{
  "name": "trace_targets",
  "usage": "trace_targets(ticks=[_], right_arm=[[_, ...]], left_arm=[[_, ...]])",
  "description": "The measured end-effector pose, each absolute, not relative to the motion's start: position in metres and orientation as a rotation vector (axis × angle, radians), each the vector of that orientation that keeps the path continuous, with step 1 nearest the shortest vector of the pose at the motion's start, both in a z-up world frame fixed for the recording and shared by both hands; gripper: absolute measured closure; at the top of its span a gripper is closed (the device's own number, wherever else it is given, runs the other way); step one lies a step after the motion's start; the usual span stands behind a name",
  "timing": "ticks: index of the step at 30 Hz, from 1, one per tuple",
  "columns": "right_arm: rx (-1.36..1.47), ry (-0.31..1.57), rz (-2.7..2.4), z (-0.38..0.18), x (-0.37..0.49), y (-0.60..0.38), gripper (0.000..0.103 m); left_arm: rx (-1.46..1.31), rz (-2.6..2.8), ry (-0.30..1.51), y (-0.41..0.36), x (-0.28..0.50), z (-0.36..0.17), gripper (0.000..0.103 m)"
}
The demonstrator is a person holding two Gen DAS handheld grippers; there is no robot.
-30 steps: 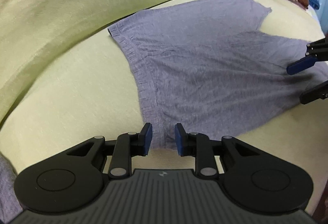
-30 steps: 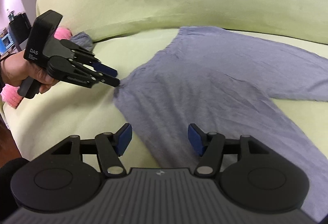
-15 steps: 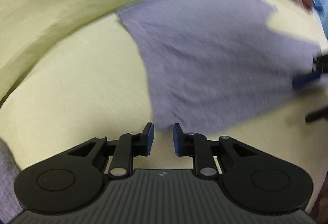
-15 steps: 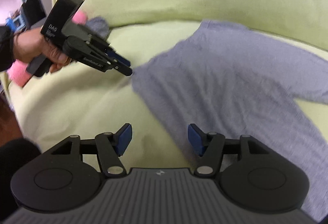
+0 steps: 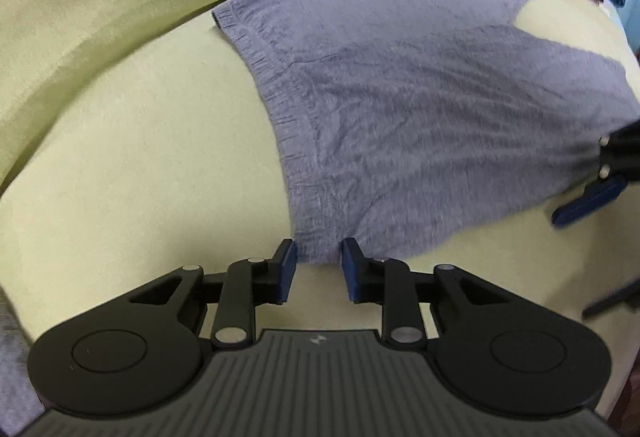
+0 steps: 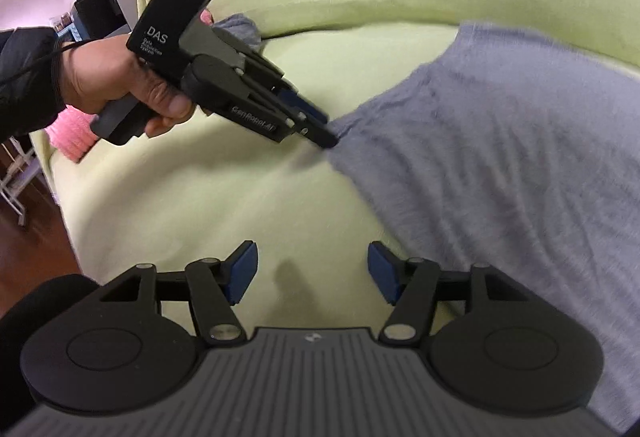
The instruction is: Fold clothes
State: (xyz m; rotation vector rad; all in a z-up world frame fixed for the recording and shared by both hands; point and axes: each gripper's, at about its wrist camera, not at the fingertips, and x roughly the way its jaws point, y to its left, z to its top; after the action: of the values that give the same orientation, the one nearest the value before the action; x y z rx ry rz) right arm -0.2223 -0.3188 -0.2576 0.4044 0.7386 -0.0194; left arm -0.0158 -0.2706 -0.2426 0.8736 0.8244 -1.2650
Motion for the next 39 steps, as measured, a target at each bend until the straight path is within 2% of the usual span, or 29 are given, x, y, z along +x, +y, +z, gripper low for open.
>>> trace_targets(ticks=[1, 2, 9, 13, 17, 23, 30, 37, 39], right_arm=[[0.42, 0.712, -0.053, -0.254, -0.223, -0.327, 0.048], [0.428, 0.704, -0.071, -0.253, -0.222, -0.332, 0.048], [0.412, 0.764, -0.042, -0.275, -0.191, -0.341, 0.042], [0.477, 0.751, 0.017, -0.264, -0.204, -0.336, 0.045], [0.512, 0.701, -0.105, -0.244, -0.257, -0.35, 0.045], [0.605, 0.68, -0.414, -0.233, -0.386, -0.408, 0.045], [0.83, 0.645, -0.584, -0.243, -0.492, -0.491, 0.045], [1.022, 0.589, -0.465, -0.274, -0.505, -0.518, 0.045], [1.067, 0.563, -0.429, -0.28, -0.507, -0.524, 0.045]], left_arm=[[0.877, -1.257, 0.822, -0.269, -0.014, -0.242, 0.073], [0.88, -1.25, 0.819, -0.267, -0.012, -0.241, 0.078], [0.91, -1.23, 0.815, -0.266, -0.01, -0.244, 0.08], [0.978, -1.214, 0.805, -0.265, -0.014, -0.246, 0.084], [0.953, -1.168, 0.812, -0.255, -0.007, -0.241, 0.084], [0.897, -1.196, 0.738, -0.258, -0.027, -0.21, 0.084], [0.922, -1.403, 0.64, -0.316, -0.102, -0.192, 0.08], [0.918, -1.663, 0.574, -0.389, -0.213, -0.193, 0.079], [0.927, -1.732, 0.586, -0.404, -0.252, -0.2, 0.076]])
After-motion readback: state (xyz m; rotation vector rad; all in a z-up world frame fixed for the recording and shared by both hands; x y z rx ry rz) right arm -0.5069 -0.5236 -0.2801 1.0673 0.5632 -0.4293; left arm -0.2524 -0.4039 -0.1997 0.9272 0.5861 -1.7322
